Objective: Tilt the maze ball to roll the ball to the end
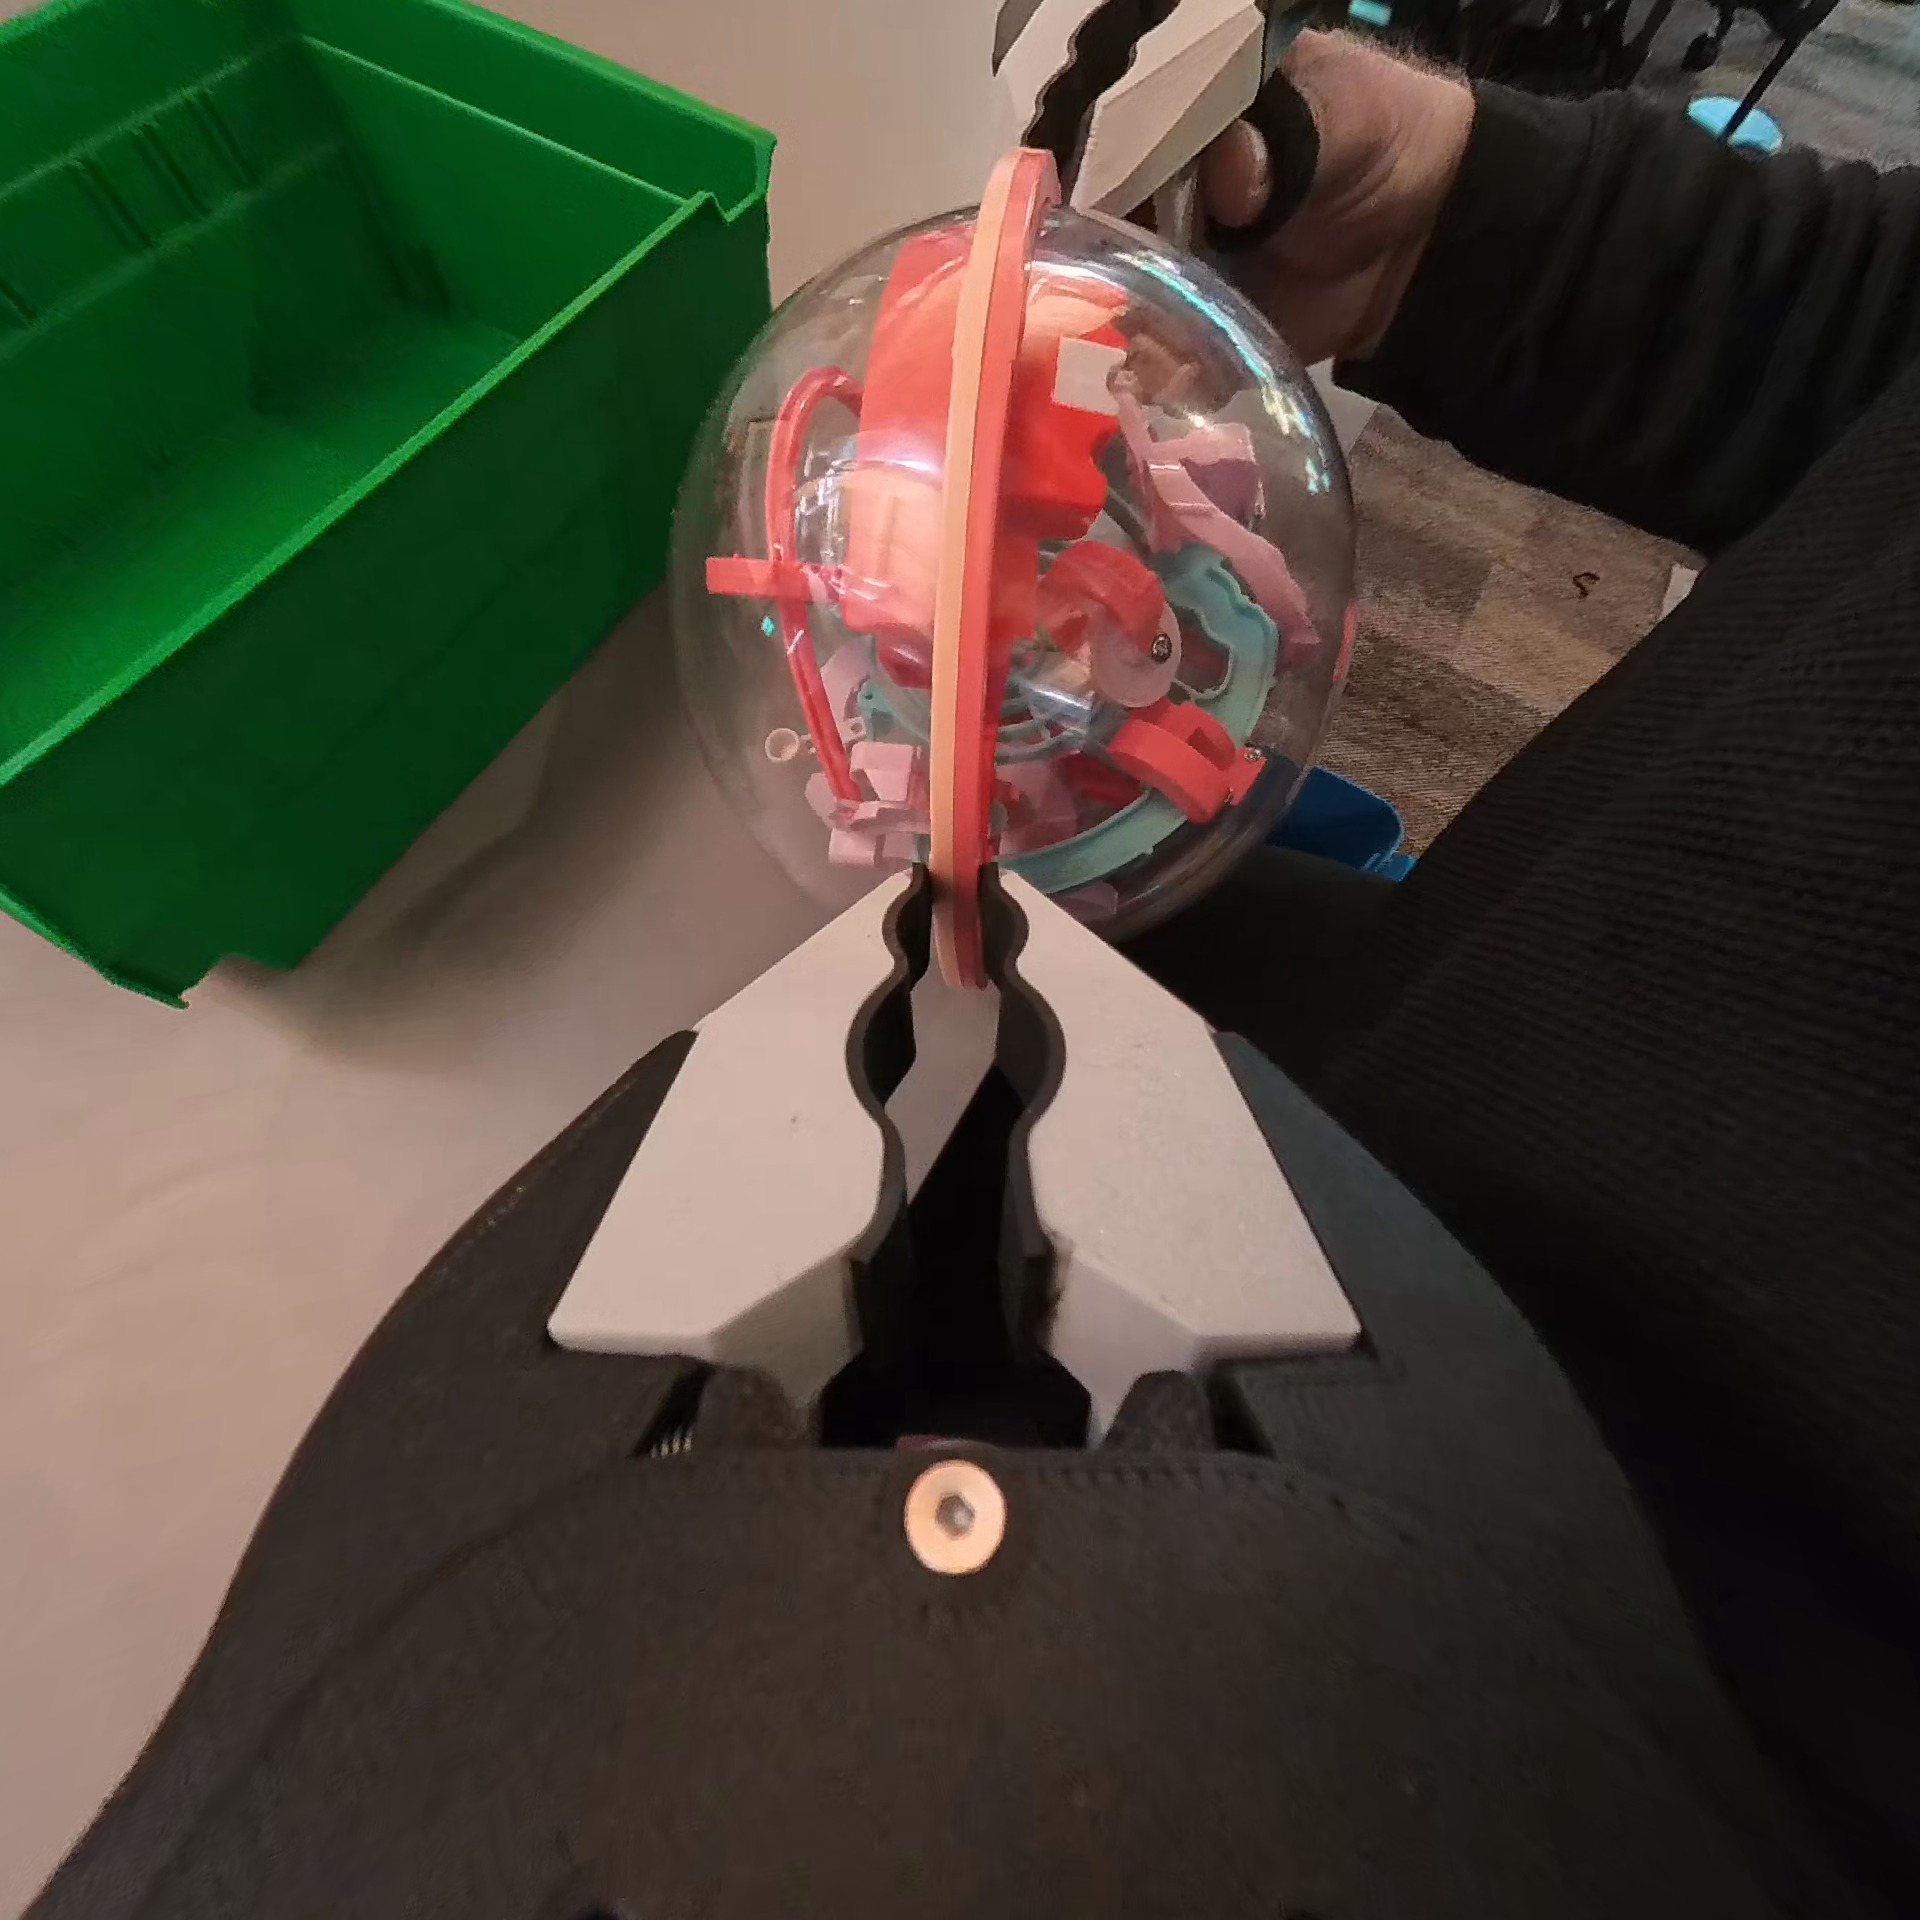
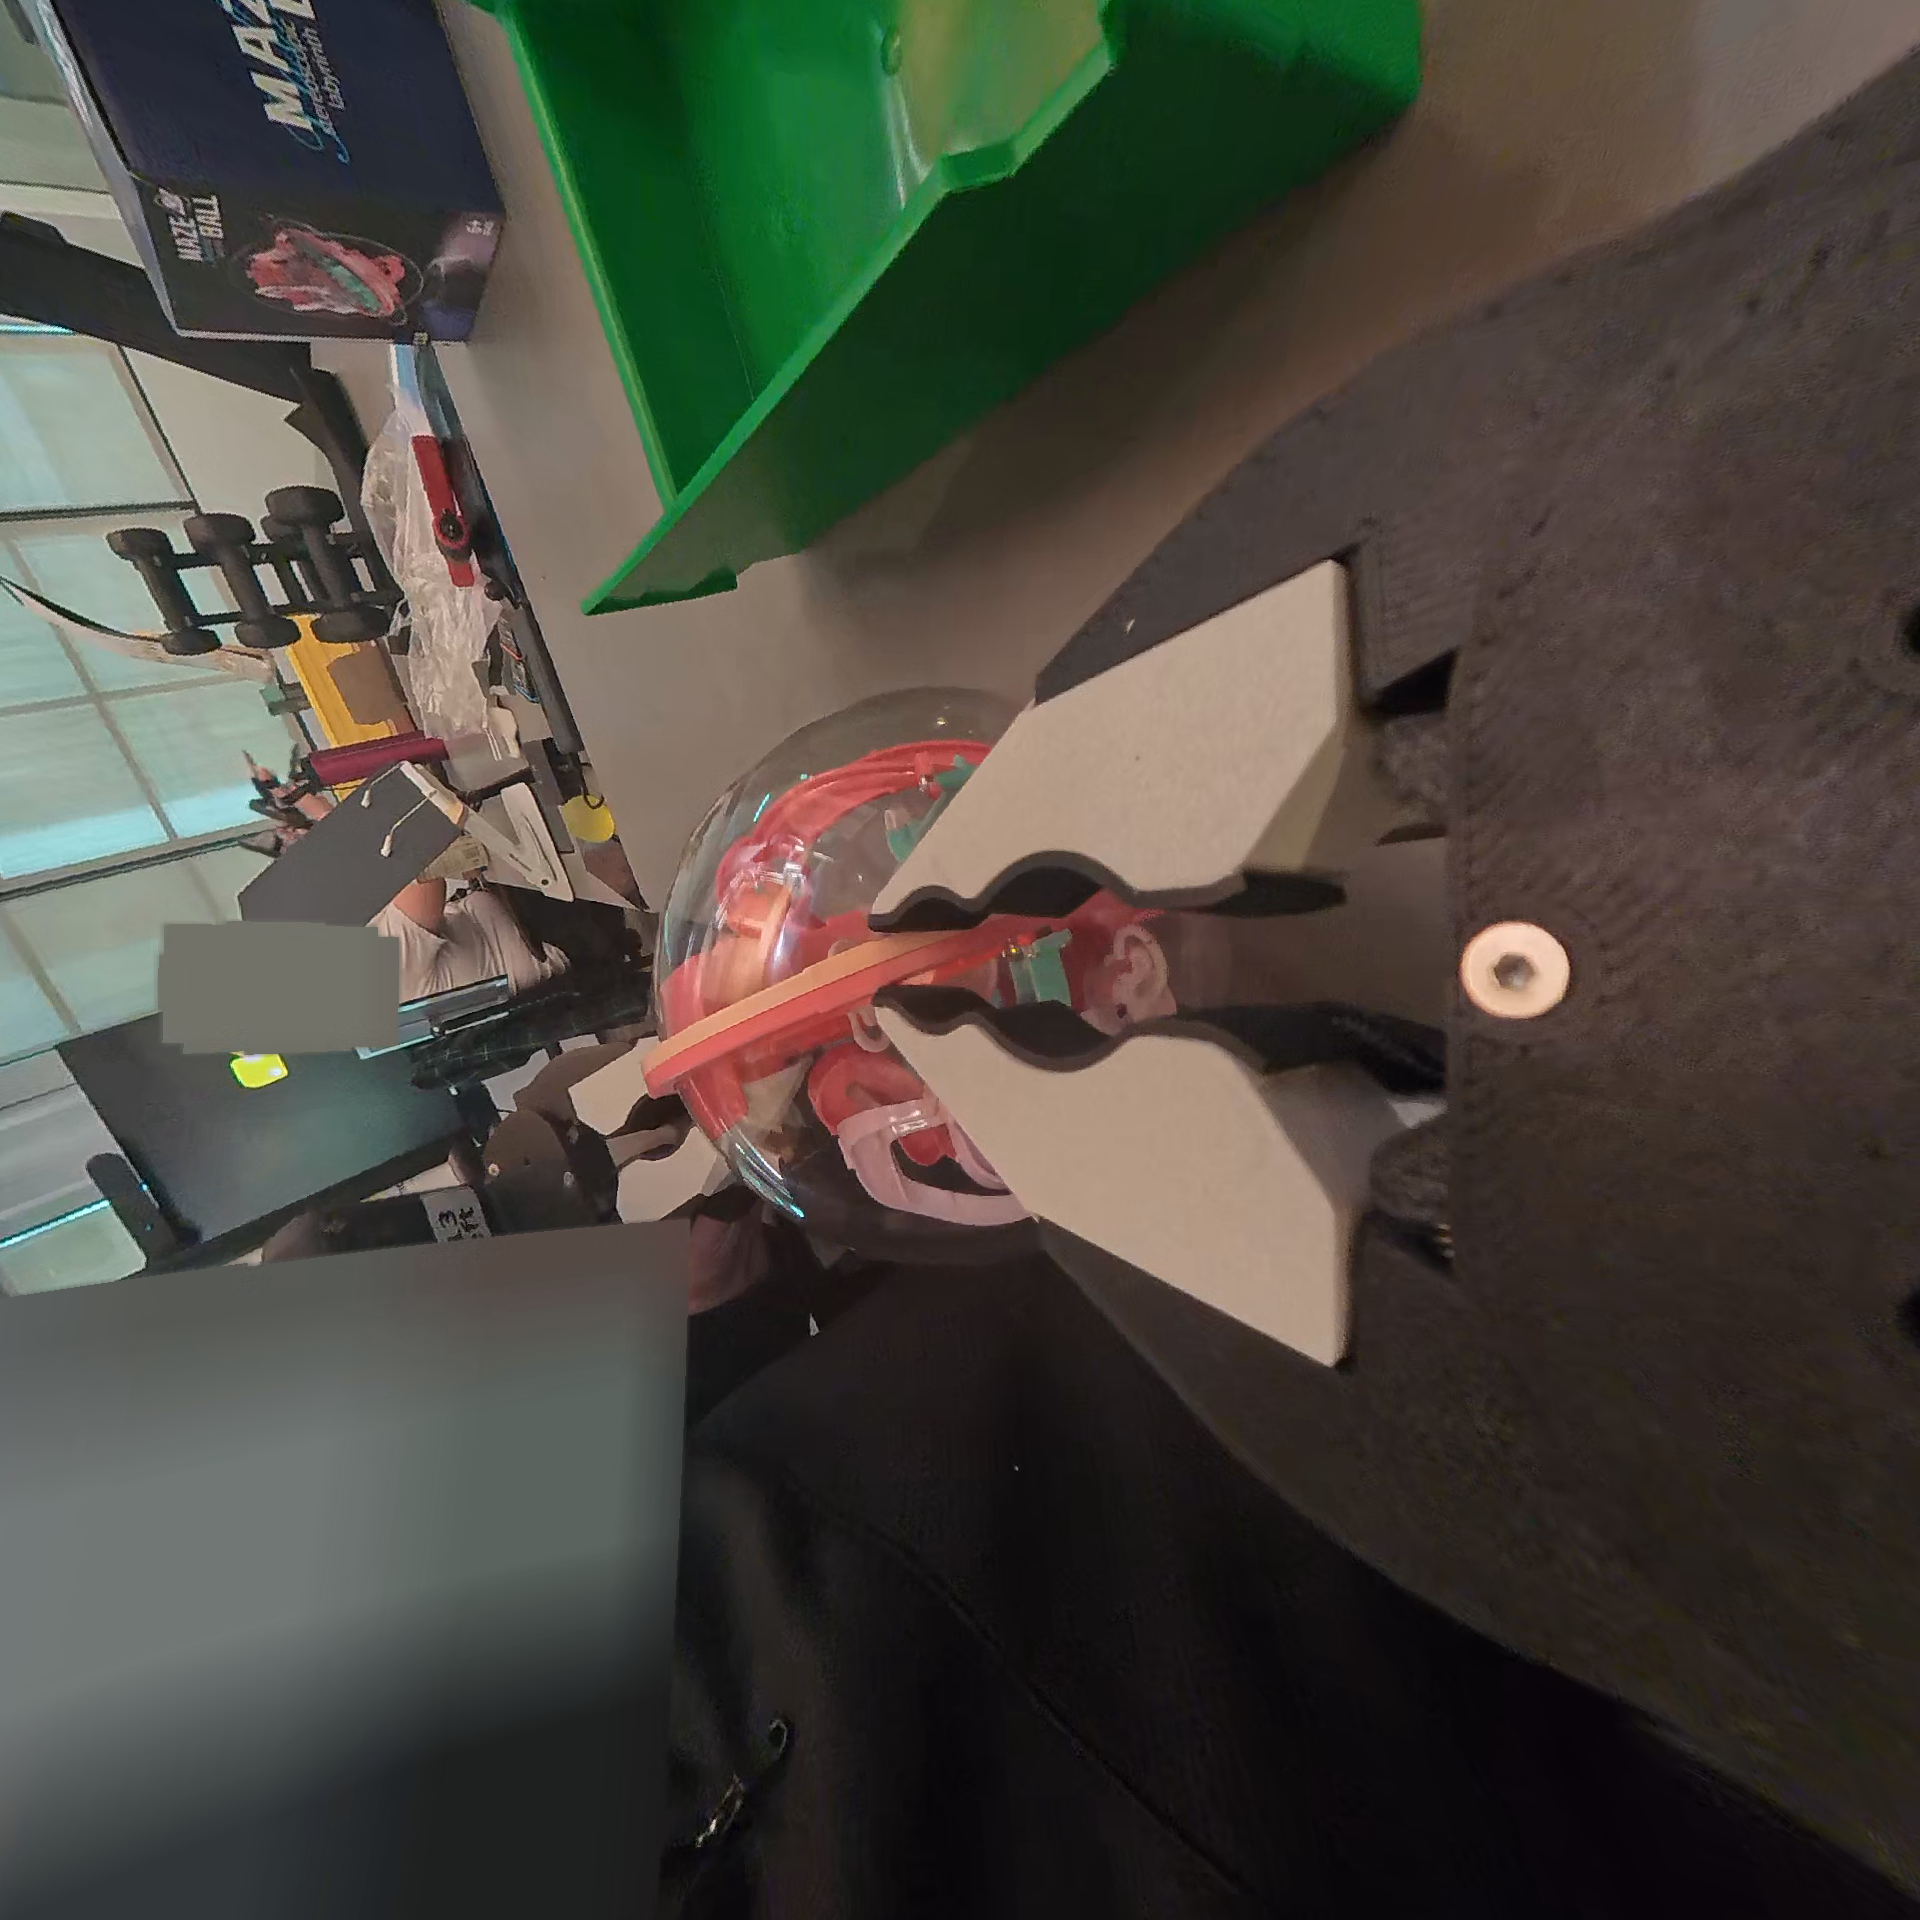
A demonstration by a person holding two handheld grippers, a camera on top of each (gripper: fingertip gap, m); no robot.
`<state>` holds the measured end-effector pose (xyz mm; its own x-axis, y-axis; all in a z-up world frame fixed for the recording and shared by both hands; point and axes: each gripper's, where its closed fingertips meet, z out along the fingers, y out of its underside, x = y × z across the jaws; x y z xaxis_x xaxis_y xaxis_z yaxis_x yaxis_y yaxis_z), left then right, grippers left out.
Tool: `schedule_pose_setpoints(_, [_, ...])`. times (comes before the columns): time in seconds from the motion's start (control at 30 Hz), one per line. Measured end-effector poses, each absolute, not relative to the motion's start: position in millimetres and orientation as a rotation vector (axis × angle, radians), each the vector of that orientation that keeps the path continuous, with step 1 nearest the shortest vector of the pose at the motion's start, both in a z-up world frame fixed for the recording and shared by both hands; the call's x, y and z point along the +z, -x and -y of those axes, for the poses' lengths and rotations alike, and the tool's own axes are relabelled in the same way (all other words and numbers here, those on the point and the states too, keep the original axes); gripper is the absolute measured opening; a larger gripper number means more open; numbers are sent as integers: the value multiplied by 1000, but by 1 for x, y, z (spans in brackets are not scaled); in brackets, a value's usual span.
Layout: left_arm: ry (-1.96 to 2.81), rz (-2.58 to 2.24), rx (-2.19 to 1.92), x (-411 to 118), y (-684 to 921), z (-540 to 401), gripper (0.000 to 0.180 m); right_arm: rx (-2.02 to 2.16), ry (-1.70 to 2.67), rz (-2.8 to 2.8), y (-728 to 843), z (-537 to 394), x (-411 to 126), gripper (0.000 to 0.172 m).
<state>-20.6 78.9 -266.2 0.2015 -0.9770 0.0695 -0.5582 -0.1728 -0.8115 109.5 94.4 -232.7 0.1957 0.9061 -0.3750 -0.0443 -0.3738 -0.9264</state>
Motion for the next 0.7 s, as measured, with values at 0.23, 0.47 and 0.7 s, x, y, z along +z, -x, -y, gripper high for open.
schedule_pose_setpoints(0.23, [1811, -1429, -790, -266, 19, -83, 7, 1305, 1570, 838, -111, -96, -232, 9])
schedule_pose_setpoints(0.47, [1805, -1424, -788, -265, 20, -85, 7, 1288, 1567, 838, -111, -97, -233, 9])
schedule_pose_setpoints(0.7, [1799, -1415, -763, -263, 21, -89, 7, 1279, 1568, 837, -110, -98, -235, 9])
